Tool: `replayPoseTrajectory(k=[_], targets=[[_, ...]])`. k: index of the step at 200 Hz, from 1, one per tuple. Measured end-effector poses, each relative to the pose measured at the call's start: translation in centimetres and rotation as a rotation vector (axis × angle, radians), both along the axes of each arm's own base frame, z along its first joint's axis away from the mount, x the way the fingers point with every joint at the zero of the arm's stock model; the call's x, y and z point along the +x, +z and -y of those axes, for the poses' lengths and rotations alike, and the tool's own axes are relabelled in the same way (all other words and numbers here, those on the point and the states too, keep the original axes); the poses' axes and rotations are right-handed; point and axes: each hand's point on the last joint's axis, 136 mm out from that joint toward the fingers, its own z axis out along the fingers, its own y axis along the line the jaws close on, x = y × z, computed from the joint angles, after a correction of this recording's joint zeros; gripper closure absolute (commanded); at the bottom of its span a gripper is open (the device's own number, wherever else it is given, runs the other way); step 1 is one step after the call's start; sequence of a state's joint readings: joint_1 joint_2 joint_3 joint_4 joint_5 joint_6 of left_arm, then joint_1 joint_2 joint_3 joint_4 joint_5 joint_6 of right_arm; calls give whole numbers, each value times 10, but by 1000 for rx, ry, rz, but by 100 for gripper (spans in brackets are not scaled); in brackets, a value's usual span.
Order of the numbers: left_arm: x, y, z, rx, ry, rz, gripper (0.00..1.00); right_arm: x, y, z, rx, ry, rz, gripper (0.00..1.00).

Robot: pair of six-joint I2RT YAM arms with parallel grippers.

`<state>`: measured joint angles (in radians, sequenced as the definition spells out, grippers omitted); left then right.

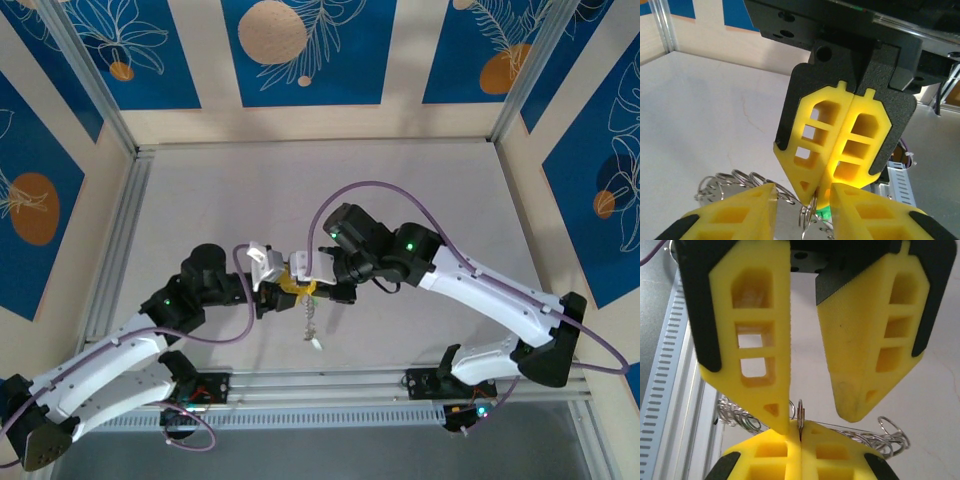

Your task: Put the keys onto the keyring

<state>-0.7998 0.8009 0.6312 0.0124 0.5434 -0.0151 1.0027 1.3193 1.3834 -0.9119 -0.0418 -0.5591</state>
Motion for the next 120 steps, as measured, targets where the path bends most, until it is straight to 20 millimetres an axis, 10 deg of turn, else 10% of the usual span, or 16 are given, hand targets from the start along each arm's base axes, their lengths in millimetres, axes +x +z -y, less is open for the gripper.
replayPoseTrajectory(k=[120], targets=[[-2,-12,4,50,-8,16,85,1,2,4,-7,-7,-33,100]])
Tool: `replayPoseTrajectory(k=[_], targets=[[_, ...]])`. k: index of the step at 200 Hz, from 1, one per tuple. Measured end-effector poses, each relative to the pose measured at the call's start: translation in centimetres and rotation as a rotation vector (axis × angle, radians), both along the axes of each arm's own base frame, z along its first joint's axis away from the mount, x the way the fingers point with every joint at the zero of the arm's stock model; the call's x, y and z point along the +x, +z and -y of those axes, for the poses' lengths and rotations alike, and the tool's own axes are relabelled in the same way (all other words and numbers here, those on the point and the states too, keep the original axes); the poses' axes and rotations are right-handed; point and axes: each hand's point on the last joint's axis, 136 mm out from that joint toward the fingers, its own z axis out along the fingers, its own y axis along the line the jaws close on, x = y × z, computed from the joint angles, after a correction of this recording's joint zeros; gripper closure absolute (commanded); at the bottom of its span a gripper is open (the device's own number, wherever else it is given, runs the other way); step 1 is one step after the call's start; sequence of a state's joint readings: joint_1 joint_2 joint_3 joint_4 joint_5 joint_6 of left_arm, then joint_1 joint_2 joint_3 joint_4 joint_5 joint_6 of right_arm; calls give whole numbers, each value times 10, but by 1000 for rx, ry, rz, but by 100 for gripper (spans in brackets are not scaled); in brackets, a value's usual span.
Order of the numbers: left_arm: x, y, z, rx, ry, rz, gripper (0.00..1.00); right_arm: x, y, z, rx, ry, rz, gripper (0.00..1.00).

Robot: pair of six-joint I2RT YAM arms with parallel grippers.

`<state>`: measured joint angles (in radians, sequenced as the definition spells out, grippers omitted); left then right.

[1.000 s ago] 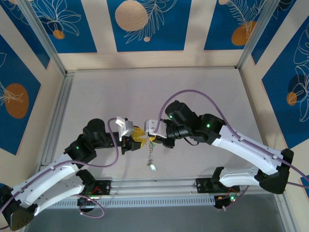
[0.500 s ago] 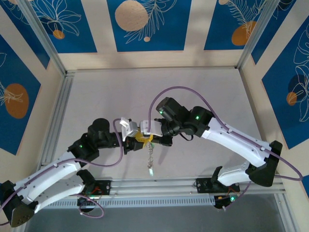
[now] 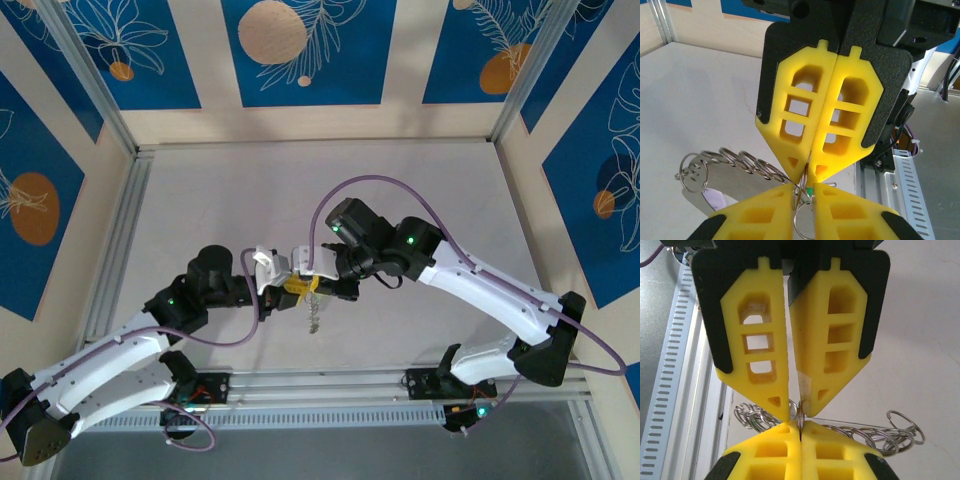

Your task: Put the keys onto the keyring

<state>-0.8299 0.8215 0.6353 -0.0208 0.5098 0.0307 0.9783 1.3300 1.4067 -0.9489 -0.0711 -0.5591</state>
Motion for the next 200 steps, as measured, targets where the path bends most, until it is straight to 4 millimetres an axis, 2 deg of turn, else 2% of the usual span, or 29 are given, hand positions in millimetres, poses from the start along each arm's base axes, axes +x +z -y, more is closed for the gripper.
replayPoseTrajectory(k=[21,43,86,110,144,171,200], targets=[[0,-1,0,2,-2,1,85,-1,0,0,-1,4,-4,100],[-1,-3,2,10,-12,4,100,-2,-1,2,-8,6,-3,100],[-2,-3,4,13,-20,10,100,-3,-2,3,-16,13,3,100],[-5,4,1,-8,-23,29,100,-7,4,3,33,15,8,86],[-8,14,-2,-33,-24,52,100,-16,17,10,172,-2,-36,79],[-8,14,-2,-37,-19,56,100,-21,18,20,248,-26,-104,68],[-7,15,-2,-46,-19,58,100,-25,15,22,302,-29,-172,67]])
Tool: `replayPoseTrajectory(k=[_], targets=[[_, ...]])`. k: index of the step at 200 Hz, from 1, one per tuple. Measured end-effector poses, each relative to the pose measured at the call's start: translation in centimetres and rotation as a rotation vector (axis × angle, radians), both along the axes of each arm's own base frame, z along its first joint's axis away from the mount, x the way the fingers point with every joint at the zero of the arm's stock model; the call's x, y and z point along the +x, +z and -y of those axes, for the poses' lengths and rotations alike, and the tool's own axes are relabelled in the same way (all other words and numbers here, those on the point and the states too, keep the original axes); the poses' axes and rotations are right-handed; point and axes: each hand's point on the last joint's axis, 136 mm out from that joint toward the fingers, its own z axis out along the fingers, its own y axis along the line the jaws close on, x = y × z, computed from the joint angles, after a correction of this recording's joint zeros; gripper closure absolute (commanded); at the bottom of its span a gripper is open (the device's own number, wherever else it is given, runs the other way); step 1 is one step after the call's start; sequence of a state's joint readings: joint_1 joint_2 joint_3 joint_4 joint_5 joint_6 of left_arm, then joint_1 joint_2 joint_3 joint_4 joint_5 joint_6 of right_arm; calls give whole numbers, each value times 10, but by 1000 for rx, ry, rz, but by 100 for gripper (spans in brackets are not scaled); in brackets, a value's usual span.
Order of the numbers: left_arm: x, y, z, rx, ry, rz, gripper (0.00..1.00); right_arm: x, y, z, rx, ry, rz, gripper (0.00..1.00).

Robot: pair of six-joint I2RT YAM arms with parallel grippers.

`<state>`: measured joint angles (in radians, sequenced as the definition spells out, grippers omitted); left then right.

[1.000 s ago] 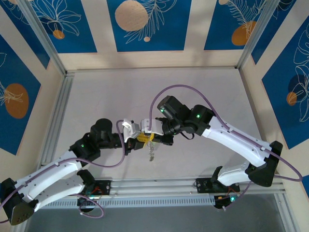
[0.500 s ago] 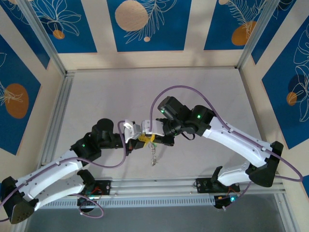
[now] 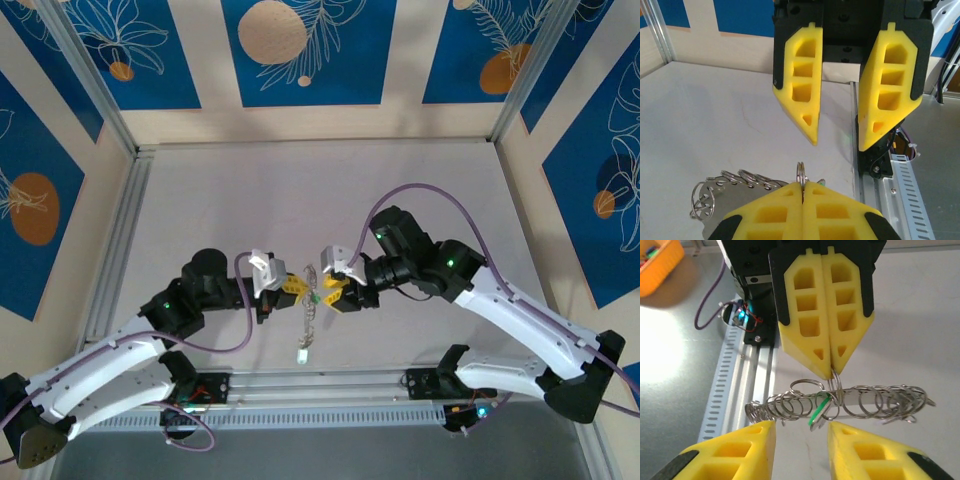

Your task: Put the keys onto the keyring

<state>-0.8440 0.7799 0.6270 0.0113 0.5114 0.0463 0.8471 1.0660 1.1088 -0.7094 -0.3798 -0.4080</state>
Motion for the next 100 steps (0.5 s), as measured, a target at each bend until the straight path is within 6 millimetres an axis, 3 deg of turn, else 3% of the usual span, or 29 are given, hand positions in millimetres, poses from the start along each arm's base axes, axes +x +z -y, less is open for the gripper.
replayPoseTrajectory(k=[71,100], targets=[[-4,11,-2,-48,-6,15,100,7,2,-11,91,3,-82,93],[-5,15,-3,-67,-9,24,100,7,1,-15,117,18,-98,98]])
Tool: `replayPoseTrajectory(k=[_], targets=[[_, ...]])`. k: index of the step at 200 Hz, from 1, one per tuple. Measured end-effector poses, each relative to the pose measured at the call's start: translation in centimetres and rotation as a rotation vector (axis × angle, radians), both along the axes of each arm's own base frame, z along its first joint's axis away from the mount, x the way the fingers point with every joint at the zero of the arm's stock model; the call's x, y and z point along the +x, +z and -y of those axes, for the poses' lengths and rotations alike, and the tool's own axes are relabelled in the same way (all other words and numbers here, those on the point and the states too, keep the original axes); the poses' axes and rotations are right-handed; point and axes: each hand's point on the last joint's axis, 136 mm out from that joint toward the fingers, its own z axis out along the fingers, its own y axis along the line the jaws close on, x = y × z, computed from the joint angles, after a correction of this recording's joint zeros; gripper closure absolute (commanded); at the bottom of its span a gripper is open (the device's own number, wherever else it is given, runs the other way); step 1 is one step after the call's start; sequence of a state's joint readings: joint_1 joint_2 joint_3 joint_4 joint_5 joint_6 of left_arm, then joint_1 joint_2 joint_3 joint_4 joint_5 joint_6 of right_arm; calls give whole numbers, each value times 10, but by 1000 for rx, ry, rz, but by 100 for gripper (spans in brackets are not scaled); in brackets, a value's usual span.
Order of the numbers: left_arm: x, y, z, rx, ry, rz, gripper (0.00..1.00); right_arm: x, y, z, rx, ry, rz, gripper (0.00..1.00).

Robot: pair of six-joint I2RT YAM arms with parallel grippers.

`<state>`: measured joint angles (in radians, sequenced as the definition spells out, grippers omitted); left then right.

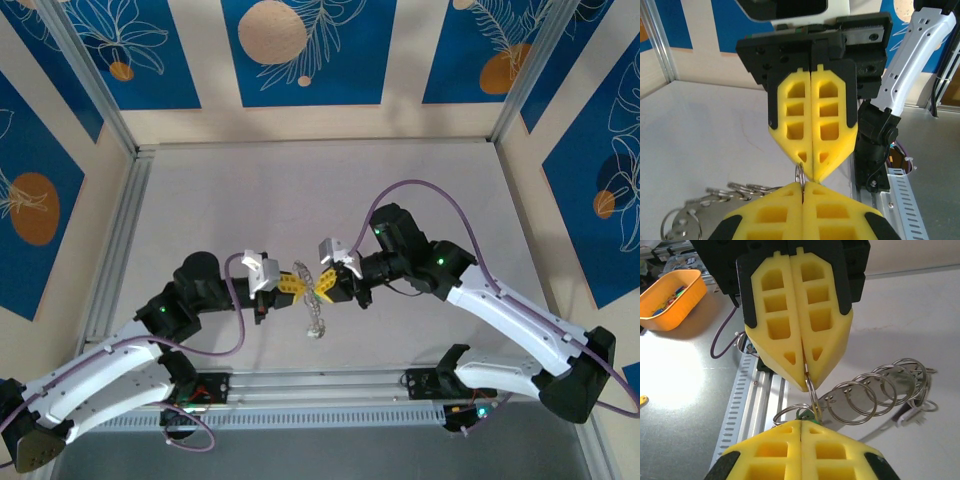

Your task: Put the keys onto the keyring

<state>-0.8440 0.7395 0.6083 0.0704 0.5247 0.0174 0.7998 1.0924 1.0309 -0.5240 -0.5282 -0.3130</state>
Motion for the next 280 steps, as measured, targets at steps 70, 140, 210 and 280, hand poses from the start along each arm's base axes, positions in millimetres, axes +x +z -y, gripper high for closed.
replayPoseTrajectory(k=[70,140,210,280], targets=[[-2,2,1,-36,-14,-3,100,-5,-2,-3,40,50,-43,100],[-3,9,2,-69,-20,7,100,-9,-1,-8,67,96,-77,100],[-3,11,2,-74,-20,11,100,-10,-4,-11,75,118,-104,99],[-3,11,2,-74,-20,12,100,-6,6,0,100,60,-52,94]])
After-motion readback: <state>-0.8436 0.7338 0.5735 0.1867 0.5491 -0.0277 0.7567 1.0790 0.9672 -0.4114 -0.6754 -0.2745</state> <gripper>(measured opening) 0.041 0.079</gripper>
